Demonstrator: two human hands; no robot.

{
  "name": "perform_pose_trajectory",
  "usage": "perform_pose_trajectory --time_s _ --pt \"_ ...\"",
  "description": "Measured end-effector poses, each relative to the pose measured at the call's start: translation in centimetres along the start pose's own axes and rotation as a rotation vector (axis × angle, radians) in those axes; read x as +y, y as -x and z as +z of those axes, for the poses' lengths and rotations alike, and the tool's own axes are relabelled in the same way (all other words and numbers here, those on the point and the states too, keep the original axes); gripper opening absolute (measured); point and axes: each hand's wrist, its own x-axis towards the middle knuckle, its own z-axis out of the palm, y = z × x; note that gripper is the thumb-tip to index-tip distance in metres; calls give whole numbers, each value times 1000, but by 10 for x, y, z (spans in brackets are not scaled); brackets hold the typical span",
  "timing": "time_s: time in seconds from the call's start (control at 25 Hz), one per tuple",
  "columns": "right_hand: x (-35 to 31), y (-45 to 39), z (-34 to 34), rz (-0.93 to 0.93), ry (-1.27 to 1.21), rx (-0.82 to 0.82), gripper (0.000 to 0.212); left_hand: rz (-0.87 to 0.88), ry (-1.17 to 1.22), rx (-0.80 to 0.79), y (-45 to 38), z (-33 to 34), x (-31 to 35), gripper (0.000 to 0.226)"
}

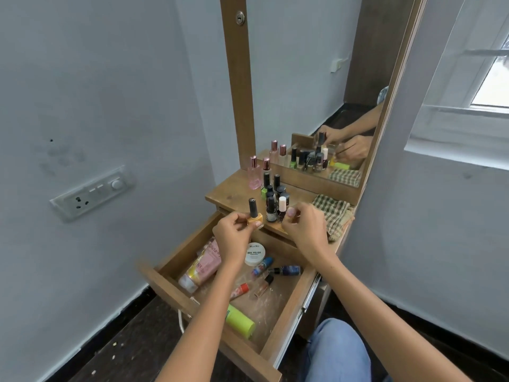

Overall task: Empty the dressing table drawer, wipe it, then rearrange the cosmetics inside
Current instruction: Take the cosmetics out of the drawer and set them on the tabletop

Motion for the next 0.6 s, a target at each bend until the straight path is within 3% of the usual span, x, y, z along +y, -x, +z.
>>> perform_pose_trajectory --time_s 0.6 --pt "1 -5 22 6 61 108 19 43 -60 71 -29 38 -7 20"
